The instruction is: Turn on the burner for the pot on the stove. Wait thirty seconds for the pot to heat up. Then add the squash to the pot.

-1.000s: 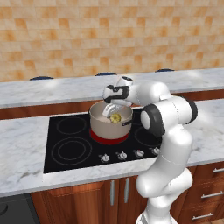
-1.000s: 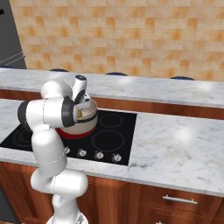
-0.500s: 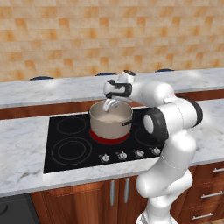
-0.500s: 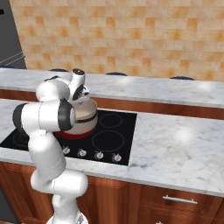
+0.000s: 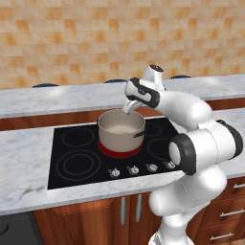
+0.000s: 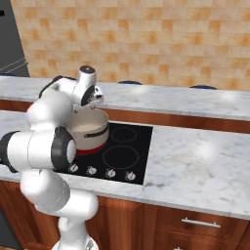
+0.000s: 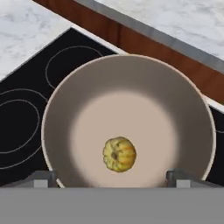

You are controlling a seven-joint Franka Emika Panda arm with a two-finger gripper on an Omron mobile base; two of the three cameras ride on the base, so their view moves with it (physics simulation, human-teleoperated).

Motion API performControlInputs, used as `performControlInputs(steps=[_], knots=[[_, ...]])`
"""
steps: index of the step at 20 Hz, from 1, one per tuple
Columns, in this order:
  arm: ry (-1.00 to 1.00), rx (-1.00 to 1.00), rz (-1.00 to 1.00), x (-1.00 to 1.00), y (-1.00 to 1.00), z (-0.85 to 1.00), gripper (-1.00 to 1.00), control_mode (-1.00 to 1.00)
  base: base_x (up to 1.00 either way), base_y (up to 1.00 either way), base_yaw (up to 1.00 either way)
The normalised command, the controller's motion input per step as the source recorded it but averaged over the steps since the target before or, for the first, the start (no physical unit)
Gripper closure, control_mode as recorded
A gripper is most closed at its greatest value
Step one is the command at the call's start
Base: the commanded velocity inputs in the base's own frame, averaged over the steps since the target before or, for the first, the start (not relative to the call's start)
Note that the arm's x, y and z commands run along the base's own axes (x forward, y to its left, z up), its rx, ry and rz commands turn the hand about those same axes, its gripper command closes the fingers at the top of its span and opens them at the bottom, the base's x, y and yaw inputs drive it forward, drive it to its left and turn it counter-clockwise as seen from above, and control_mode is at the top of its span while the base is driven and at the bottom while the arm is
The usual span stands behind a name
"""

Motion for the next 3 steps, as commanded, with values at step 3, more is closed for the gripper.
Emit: performControlInputs(steps=[3], knots=[[0.00,-0.13,-0.18,-1.00,-0.77,0.00,-1.00,-1.00,0.00,0.00,0.00]])
